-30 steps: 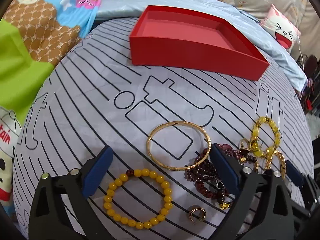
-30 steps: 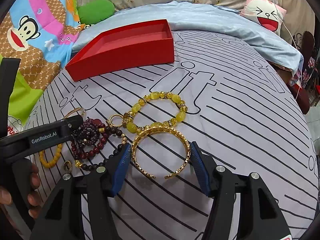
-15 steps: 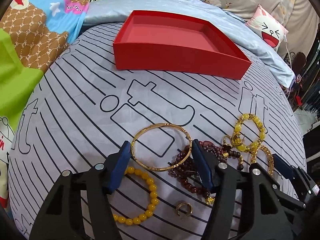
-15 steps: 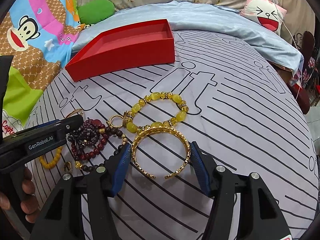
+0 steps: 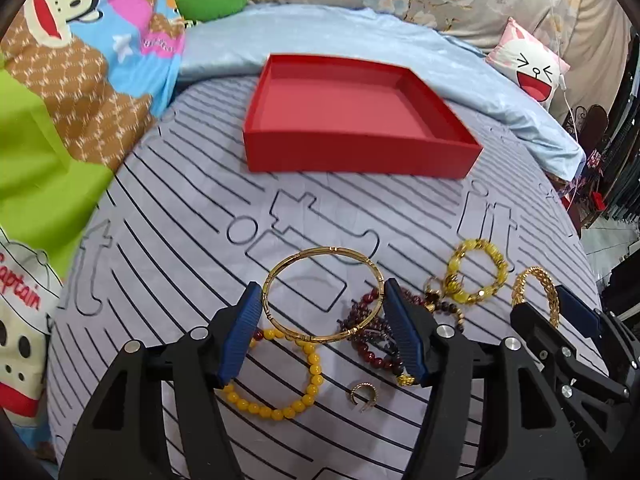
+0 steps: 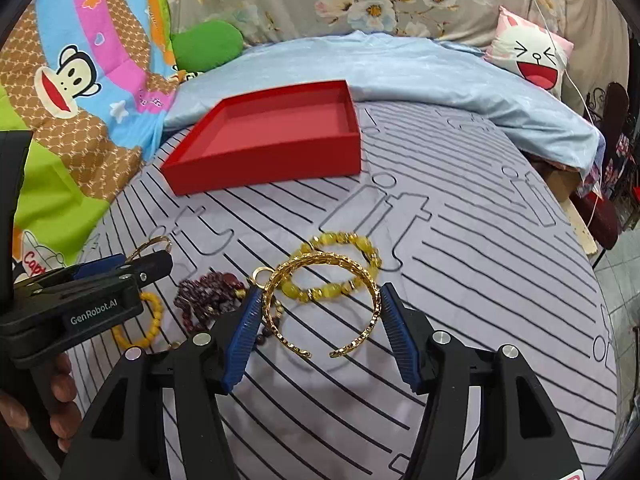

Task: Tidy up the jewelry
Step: 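Carry both gold bangles into the red tray and open both tools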

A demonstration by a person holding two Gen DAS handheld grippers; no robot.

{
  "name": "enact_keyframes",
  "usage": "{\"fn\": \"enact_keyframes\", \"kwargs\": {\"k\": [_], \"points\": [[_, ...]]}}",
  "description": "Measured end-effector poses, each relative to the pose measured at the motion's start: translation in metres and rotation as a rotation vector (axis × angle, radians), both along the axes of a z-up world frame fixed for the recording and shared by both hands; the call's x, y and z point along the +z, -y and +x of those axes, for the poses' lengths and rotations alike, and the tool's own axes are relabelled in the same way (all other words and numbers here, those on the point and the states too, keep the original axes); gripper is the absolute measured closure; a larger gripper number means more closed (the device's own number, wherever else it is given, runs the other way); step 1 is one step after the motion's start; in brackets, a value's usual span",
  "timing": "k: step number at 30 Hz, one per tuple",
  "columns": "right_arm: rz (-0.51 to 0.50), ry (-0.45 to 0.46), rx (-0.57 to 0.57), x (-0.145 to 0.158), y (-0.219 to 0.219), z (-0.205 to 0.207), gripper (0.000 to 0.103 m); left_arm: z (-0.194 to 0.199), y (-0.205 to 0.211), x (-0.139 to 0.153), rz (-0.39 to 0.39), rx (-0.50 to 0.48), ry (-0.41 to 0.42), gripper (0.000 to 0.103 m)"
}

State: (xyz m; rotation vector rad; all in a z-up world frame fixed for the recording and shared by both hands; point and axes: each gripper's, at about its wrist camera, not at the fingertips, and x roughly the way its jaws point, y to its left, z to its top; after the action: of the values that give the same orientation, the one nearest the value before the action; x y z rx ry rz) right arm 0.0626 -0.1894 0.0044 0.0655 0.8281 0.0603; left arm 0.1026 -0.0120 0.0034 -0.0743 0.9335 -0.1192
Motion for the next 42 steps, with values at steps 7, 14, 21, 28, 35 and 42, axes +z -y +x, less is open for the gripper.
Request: {"fn": "enact_keyframes", "kwargs": {"k": [7, 14, 21, 28, 35, 42], "points": [[0.026, 0.037, 0.045, 0.022, -0.007, 0.021, 0.045, 0.011, 0.002, 0.025, 0.015, -0.013, 0.056, 0.044], [0.049, 0.058, 0.071, 0.038, -0.007, 0.08, 0.045, 0.056, 0.004, 0.047, 0.029, -0.036, 0.099, 0.044], [0.018, 0.086, 0.088, 0.058, -0.007, 0.168, 0.045, 0.132, 0.007, 0.065, 0.056, -0.053, 0.146, 0.044], [-0.008, 0.031, 0.128, 0.048, -0.019, 0.265, 0.045, 0.229, 0.001, 0.049, 0.042, -0.036, 0.091, 0.044], [-0.019, -0.07, 0.141, 0.019, -0.026, 0.329, 0.045, 0.29, -0.004, 0.018, 0.043, -0.03, 0.018, 0.044], [-0.046, -0.119, 0.133, -0.002, -0.027, 0.352, 0.045, 0.31, -0.001, -0.001, 0.072, -0.026, -0.02, 0.044]]}}
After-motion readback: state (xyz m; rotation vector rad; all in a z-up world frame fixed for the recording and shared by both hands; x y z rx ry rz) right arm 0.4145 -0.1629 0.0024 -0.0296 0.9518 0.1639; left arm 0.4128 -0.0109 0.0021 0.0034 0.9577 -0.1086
